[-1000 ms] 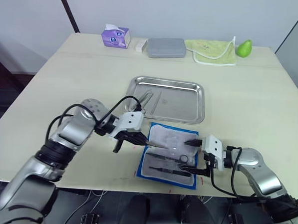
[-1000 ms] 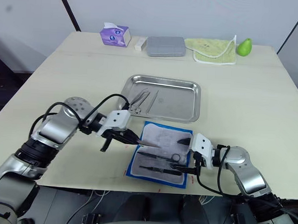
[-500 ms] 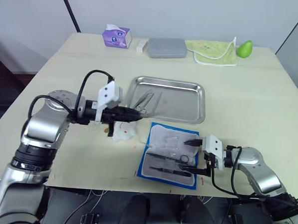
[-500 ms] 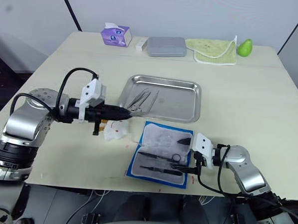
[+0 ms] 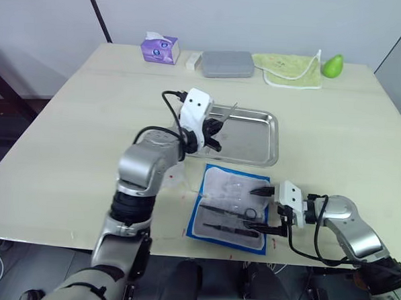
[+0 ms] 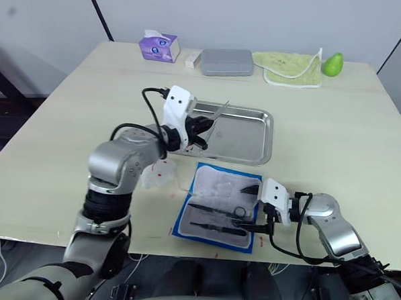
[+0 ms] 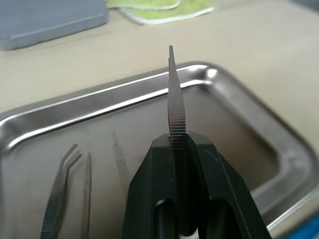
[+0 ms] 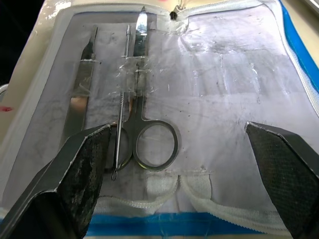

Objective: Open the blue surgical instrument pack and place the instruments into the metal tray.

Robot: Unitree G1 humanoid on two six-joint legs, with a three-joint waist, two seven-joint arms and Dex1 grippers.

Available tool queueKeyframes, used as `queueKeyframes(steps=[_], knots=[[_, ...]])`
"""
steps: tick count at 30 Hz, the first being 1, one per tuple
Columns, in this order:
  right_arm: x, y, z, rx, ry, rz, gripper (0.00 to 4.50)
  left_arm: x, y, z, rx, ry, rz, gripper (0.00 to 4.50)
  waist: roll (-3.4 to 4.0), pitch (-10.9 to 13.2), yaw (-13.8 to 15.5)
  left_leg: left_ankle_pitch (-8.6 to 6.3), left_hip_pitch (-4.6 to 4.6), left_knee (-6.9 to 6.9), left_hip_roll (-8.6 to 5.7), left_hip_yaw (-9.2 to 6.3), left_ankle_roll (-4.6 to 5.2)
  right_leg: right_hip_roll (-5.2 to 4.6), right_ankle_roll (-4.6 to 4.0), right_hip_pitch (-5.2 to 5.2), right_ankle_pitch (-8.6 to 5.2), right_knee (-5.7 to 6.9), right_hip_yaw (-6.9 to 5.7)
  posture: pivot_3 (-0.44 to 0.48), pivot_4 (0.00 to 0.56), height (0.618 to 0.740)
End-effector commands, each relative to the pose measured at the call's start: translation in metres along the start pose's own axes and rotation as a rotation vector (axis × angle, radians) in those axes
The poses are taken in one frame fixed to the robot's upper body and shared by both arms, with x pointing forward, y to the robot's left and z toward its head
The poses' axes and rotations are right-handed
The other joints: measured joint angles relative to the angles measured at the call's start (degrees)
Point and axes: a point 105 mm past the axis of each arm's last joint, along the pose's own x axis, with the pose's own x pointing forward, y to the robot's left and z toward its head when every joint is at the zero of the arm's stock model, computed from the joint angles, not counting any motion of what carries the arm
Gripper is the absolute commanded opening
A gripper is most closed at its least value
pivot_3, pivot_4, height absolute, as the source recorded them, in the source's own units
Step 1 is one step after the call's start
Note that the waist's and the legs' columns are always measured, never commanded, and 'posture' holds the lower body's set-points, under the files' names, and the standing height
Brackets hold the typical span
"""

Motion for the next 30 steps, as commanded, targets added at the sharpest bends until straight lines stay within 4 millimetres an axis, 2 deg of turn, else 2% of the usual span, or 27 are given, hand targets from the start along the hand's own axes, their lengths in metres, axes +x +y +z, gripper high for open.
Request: queueKeyframes(steps=[1,6,10,14,19,30], knots=[[-0.004,0.019,-0.049,0.161,0.172,0.047,4.5,0.01,0.007,0.009,0.004,-0.013,0.133,0.04,0.0,0.0,0.2,0.0,0.0,0.0,-0.02,-0.02,0.0,-0.02,0.0,0.0,0.0,0.0,-0.02,0.0,0.15,0.74],[-0.006,0.02,-0.049,0.161,0.176,0.05,4.5,0.022,-0.002,-0.001,-0.05,0.029,0.169,0.04,-0.01,0.0,0.3,0.0,-0.03,0.0,-0.06,-0.01,-0.01,-0.05,0.01,0.0,0.01,-0.03,-0.02,0.0,0.15,0.74],[-0.007,0.02,-0.049,0.164,0.174,0.046,4.5,0.032,-0.02,-0.011,-0.068,0.061,0.135,0.04,-0.01,0.0,0.3,0.01,-0.04,0.0,-0.06,-0.03,-0.02,-0.05,0.01,0.0,0.0,-0.02,-0.04,0.0,0.15,0.74],[-0.007,0.02,-0.047,0.165,0.172,0.043,4.5,0.038,-0.014,-0.019,-0.074,0.096,0.18,0.04,-0.01,0.0,0.3,0.01,-0.04,0.0,-0.08,-0.03,-0.02,-0.06,0.02,0.0,0.0,-0.03,-0.04,0.0,0.15,0.74],[-0.007,0.021,-0.047,0.166,0.172,0.042,4.5,0.04,-0.019,-0.026,-0.058,0.113,0.156,0.04,0.0,0.0,0.3,0.01,-0.08,0.0,-0.08,-0.07,-0.02,-0.06,0.02,-0.01,0.0,-0.04,-0.08,0.0,0.15,0.74],[-0.006,0.021,-0.046,0.168,0.167,0.04,4.5,0.04,-0.016,-0.037,-0.041,0.152,0.18,0.04,0.0,0.0,0.3,0.01,-0.1,0.0,-0.1,-0.08,-0.04,-0.08,0.03,-0.01,0.0,-0.05,-0.1,0.0,0.15,0.74]])
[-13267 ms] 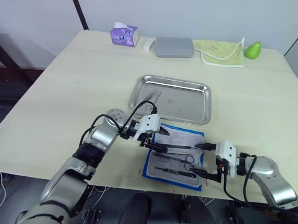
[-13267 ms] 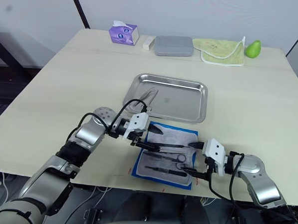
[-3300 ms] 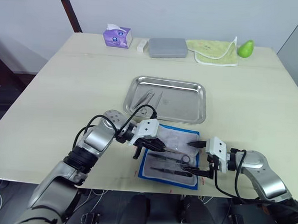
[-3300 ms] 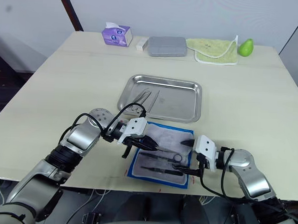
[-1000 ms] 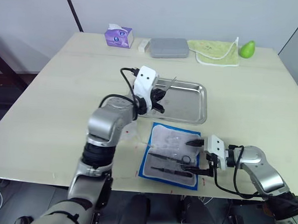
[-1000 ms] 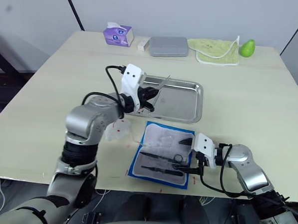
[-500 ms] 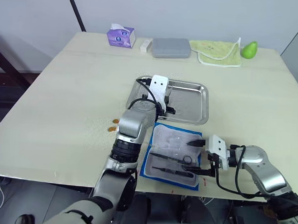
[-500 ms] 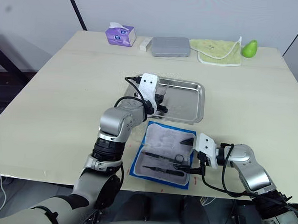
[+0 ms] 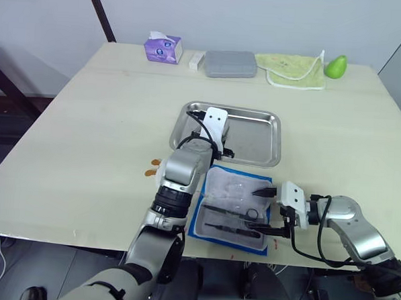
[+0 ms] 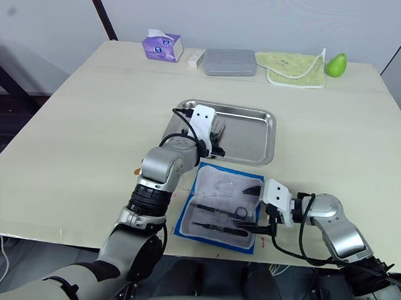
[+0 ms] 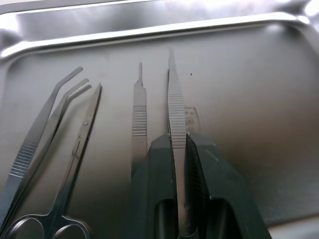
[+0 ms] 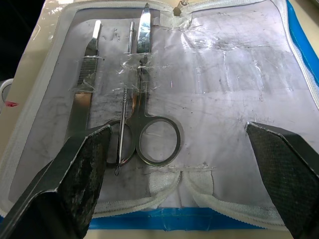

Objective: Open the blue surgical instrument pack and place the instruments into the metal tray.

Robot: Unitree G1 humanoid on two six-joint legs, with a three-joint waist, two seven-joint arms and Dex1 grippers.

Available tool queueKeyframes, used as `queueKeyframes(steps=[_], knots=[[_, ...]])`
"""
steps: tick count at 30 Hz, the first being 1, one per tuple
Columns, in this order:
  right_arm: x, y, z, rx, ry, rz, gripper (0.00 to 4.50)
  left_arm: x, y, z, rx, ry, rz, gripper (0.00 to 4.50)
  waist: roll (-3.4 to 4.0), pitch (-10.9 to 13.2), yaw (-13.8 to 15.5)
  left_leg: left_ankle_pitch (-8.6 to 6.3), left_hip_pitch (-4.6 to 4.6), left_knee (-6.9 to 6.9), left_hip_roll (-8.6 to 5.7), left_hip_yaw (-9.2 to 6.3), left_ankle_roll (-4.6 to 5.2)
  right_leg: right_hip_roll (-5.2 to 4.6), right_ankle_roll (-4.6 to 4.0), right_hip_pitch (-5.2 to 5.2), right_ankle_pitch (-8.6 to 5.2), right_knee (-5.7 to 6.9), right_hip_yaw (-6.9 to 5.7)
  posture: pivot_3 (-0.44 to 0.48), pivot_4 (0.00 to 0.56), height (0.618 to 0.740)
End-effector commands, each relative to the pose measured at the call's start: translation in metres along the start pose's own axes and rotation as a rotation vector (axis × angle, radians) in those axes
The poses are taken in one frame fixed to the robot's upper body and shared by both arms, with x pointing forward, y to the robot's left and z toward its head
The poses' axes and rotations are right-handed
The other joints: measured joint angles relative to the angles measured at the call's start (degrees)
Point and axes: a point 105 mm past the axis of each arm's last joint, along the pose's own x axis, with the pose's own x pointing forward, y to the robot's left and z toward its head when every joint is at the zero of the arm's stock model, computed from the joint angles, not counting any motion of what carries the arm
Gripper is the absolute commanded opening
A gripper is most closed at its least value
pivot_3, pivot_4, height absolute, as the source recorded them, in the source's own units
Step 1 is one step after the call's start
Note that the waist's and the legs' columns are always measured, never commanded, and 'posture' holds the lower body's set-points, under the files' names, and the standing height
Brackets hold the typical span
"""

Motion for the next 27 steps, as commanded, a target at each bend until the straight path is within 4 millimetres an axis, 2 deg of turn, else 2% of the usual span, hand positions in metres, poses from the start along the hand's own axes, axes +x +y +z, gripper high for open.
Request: queueKeyframes(steps=[1,6,8,9,11,14,15,18,20,23,25,27], knots=[[-0.001,0.019,-0.046,0.162,0.15,0.043,4.5,-0.002,-0.001,0.006,0.01,-0.026,0.004,0.04,0.0,0.0,0.0,0.0,0.0,0.0,0.0,0.0,0.0,0.0,0.0,0.0,0.0,0.0,0.0,0.0,0.15,0.74],[-0.001,0.019,-0.046,0.163,0.151,0.043,4.5,-0.001,0.001,0.0,0.011,-0.004,0.01,0.04,0.0,0.0,0.0,0.0,0.0,0.0,0.0,0.0,0.0,0.0,0.0,0.0,0.0,0.0,0.0,0.0,0.15,0.74],[-0.002,0.019,-0.046,0.163,0.151,0.043,4.5,-0.001,0.0,-0.001,0.01,0.001,0.006,0.94,0.0,0.0,0.0,0.0,0.0,0.0,0.0,0.0,0.0,0.0,0.0,0.0,0.0,0.0,0.0,0.0,0.15,0.74],[-0.002,0.019,-0.046,0.164,0.151,0.043,4.5,-0.001,0.0,-0.001,0.008,0.002,0.004,1.15,0.0,0.0,0.0,0.0,0.0,0.0,0.0,0.0,0.0,0.0,0.0,0.0,0.0,0.0,0.0,0.0,0.15,0.74],[-0.002,0.019,-0.046,0.164,0.152,0.044,4.5,-0.001,-0.001,-0.001,0.004,0.004,0.0,2.15,0.0,0.0,0.0,0.0,0.0,0.0,0.0,-0.01,0.0,0.0,0.0,0.0,0.0,0.0,-0.01,0.0,0.15,0.74],[-0.002,0.02,-0.046,0.163,0.15,0.044,4.5,-0.004,-0.004,0.002,0.001,-0.016,-0.029,3.06,0.0,0.0,0.0,0.0,0.0,0.0,0.0,0.0,0.0,0.0,0.0,0.0,0.0,0.0,-0.01,0.0,0.15,0.74],[-0.002,0.02,-0.046,0.163,0.149,0.043,4.5,-0.006,-0.004,0.005,-0.005,-0.035,-0.042,3.22,0.0,0.0,0.0,0.0,0.0,0.0,0.0,-0.01,0.0,0.0,0.0,0.0,0.0,0.0,-0.01,0.0,0.15,0.74],[-0.003,0.019,-0.045,0.161,0.146,0.04,4.5,-0.019,-0.012,0.019,0.01,-0.126,-0.155,3.22,0.01,0.0,0.0,0.0,-0.01,0.0,0.0,-0.01,-0.01,0.0,0.0,0.0,0.0,-0.01,-0.01,0.0,0.15,0.74],[-0.004,0.019,-0.045,0.161,0.141,0.038,4.5,-0.037,-0.024,0.027,0.009,-0.215,-0.322,3.22,0.05,0.0,-0.1,0.02,-0.03,0.0,0.01,-0.01,-0.05,-0.01,0.0,-0.02,-0.01,-0.01,0.0,0.0,0.15,0.74],[-0.004,0.019,-0.043,0.159,0.131,0.036,4.5,-0.066,-0.031,0.033,0.019,-0.33,-0.568,3.22,0.08,0.0,-0.1,0.15,-0.04,-0.01,0.03,0.0,-0.29,-0.04,-0.01,-0.02,-0.01,-0.02,-0.01,0.0,0.15,0.74],[-0.004,0.018,-0.042,0.158,0.124,0.033,4.5,-0.089,-0.031,0.037,0.069,-0.425,-0.714,3.22,0.11,0.1,-0.2,0.15,-0.03,-0.01,0.04,0.03,-0.29,-0.06,-0.01,-0.02,-0.01,-0.02,-0.01,0.0,0.15,0.74],[-0.004,0.017,-0.041,0.156,0.118,0.03,4.5,-0.1,-0.025,0.034,0.125,-0.484,-0.784,3.22,0.12,0.1,-0.1,0.15,-0.03,-0.01,0.06,0.05,-0.29,-0.07,-0.02,-0.02,-0.02,-0.02,0.0,0.0,0.15,0.74]])
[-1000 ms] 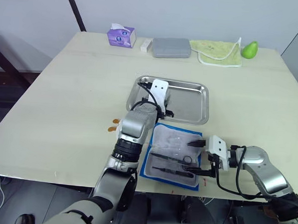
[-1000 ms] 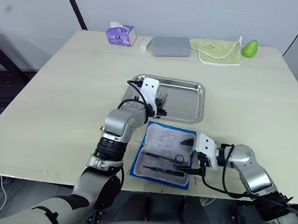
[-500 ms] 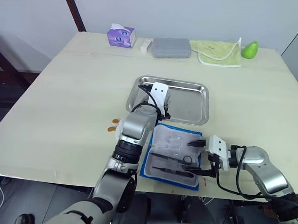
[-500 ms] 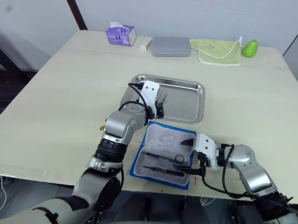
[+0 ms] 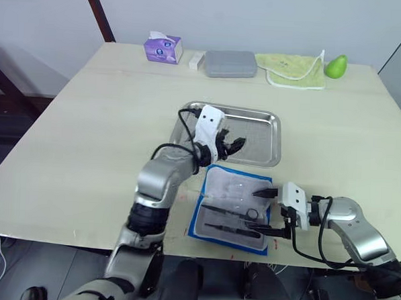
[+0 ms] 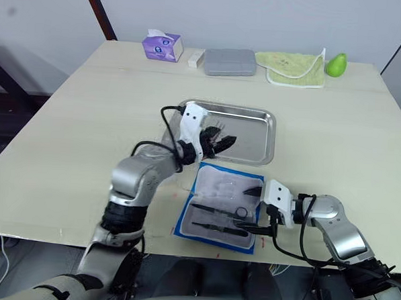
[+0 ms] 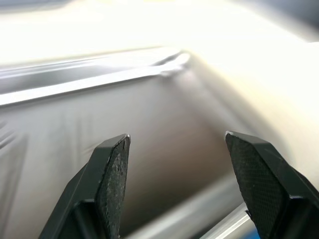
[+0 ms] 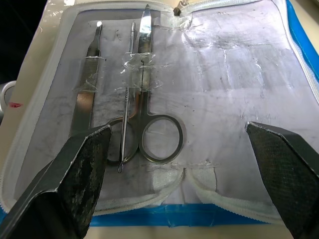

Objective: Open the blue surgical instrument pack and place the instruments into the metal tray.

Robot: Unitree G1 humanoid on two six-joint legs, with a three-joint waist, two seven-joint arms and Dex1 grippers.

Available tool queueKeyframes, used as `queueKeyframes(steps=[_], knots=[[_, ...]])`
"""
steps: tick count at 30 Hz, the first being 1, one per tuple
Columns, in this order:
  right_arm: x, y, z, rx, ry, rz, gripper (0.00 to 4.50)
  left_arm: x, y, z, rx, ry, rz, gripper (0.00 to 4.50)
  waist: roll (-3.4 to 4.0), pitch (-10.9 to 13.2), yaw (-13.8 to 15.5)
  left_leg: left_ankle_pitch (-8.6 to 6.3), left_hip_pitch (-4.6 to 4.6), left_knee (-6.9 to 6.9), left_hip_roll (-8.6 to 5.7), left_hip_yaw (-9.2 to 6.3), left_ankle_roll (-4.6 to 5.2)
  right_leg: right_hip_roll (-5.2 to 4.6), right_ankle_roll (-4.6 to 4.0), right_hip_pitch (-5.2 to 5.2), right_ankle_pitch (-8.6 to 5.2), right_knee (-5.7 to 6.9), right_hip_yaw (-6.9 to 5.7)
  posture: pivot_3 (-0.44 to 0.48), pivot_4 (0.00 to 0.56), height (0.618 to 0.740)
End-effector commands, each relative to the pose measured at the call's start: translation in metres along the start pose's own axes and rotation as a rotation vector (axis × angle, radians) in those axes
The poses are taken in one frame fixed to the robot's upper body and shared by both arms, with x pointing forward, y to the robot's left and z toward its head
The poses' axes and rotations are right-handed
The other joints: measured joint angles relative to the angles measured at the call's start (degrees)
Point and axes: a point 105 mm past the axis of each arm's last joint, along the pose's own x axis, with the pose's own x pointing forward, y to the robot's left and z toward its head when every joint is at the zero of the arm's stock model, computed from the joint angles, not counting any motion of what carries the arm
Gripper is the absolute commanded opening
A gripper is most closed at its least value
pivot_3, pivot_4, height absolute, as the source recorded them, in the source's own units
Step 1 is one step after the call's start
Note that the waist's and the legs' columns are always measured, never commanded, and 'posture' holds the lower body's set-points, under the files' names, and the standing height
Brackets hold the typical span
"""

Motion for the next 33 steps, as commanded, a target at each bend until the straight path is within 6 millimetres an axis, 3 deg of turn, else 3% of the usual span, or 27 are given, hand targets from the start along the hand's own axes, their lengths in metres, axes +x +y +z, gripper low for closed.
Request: queueKeyframes(steps=[1,12,16,21,25,33], knots=[[-0.002,0.014,-0.041,0.141,0.124,0.03,4.5,-0.024,-0.015,0.023,0.14,-0.151,-0.206,3.22,0.0,0.0,0.1,-0.01,0.0,0.0,-0.01,-0.01,0.02,0.0,0.0,0.0,0.0,-0.01,-0.02,0.0,0.15,0.74],[-0.003,0.011,-0.037,0.141,0.097,0.0,4.5,-0.098,0.004,-0.004,0.132,-0.011,-0.493,3.22,0.16,0.1,0.1,-0.16,-0.01,0.0,0.0,-0.01,0.3,0.04,-0.02,-0.02,-0.01,-0.02,-0.06,0.0,0.15,0.74],[-0.007,0.012,-0.038,0.144,0.095,-0.01,4.5,-0.134,0.011,-0.012,0.135,0.039,-0.551,4.45,0.11,0.2,0.0,-0.16,-0.03,0.01,0.03,0.02,0.31,0.05,-0.02,-0.05,-0.02,-0.02,-0.05,0.0,0.15,0.74],[-0.011,0.013,-0.035,0.14,0.083,-0.019,4.5,-0.166,0.029,-0.022,0.143,0.115,-0.547,4.45,0.15,0.3,0.3,-0.17,-0.04,-0.01,0.08,-0.02,0.31,0.06,-0.07,-0.08,-0.04,-0.02,-0.1,0.0,0.15,0.74],[-0.015,0.012,-0.03,0.133,0.058,-0.027,4.5,-0.172,0.032,-0.022,0.16,0.132,-0.555,4.45,0.15,0.3,1.1,-0.17,-0.06,0.0,0.09,0.0,0.32,0.02,-0.14,-0.08,-0.1,-0.03,-0.08,0.0,0.15,0.74],[-0.038,0.006,0.015,0.084,-0.136,-0.104,4.5,-0.16,0.019,-0.025,0.199,0.142,-0.633,4.45,0.34,0.8,1.0,-0.17,-0.24,0.0,0.08,0.01,0.32,0.05,-0.02,-0.24,-0.02,-0.02,-0.09,0.0,0.15,0.74]])
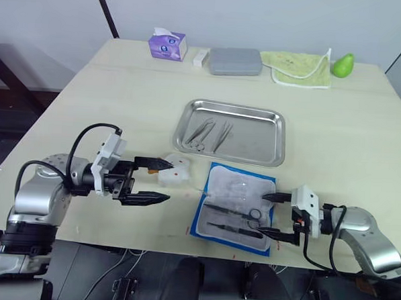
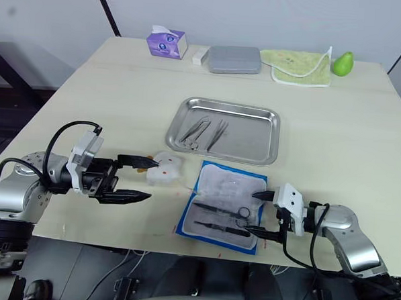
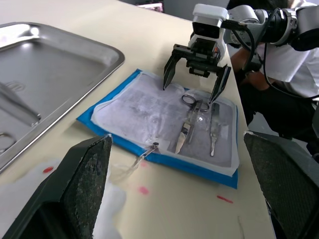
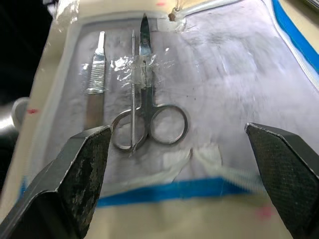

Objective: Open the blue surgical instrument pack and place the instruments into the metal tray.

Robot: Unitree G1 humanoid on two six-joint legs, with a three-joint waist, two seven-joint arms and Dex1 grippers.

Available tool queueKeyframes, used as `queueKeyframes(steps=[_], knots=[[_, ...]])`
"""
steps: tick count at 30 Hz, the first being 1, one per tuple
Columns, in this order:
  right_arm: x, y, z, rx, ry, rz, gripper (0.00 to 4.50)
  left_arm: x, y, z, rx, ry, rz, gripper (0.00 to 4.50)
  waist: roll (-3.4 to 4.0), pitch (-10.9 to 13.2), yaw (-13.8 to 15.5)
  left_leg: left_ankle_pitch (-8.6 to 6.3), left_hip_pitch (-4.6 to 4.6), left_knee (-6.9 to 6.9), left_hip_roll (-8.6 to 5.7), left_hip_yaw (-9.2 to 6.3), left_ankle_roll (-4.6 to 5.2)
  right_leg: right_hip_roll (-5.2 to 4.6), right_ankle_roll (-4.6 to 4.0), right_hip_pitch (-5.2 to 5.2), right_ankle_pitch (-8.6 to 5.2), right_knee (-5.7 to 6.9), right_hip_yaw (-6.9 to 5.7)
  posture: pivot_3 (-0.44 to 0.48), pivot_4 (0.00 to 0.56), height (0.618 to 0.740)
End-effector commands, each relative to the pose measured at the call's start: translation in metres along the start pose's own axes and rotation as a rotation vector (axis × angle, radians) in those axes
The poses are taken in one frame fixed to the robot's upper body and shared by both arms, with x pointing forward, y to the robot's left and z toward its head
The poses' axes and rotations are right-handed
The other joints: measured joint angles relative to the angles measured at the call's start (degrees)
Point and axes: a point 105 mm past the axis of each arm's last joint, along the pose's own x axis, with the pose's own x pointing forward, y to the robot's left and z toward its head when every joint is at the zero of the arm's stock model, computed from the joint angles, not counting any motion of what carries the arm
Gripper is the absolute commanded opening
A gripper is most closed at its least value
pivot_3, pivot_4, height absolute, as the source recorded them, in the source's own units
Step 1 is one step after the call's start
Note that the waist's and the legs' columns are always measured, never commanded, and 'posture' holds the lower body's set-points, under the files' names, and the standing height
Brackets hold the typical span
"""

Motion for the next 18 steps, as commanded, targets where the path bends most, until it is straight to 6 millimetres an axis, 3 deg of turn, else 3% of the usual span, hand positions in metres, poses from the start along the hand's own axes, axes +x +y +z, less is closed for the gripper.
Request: queueKeyframes(steps=[1,6,12,18], knots=[[-0.016,0.001,0.02,-0.01,-0.052,-0.031,4.5,0.009,-0.01,0.006,0.068,0.011,-0.106,4.45,0.14,0.2,-0.1,0.0,-0.01,0.0,0.0,0.02,0.0,0.01,0.0,-0.04,0.0,0.03,0.03,0.0,0.15,0.74],[-0.041,0.013,0.038,-0.017,-0.058,-0.056,4.5,0.019,-0.006,0.003,0.087,0.022,-0.139,4.45,0.28,0.5,-0.1,0.0,-0.23,0.01,0.0,0.08,0.01,0.07,0.01,-0.33,0.01,0.11,0.09,0.0,0.15,0.74],[-0.086,0.028,0.061,-0.077,-0.012,-0.16,4.5,0.045,-0.006,-0.006,0.137,0.038,-0.222,4.45,0.33,0.7,0.1,0.0,-0.34,0.05,-0.05,0.16,0.0,0.05,0.03,-0.35,0.02,0.07,0.08,0.0,0.15,0.74],[-0.109,0.049,0.073,-0.103,0.042,-0.198,4.5,0.065,-0.001,-0.016,0.182,0.07,-0.27,4.45,0.21,0.8,-0.1,0.01,-0.28,0.06,0.01,0.19,0.01,0.15,0.03,-0.34,0.02,0.14,0.1,0.0,0.15,0.74]])
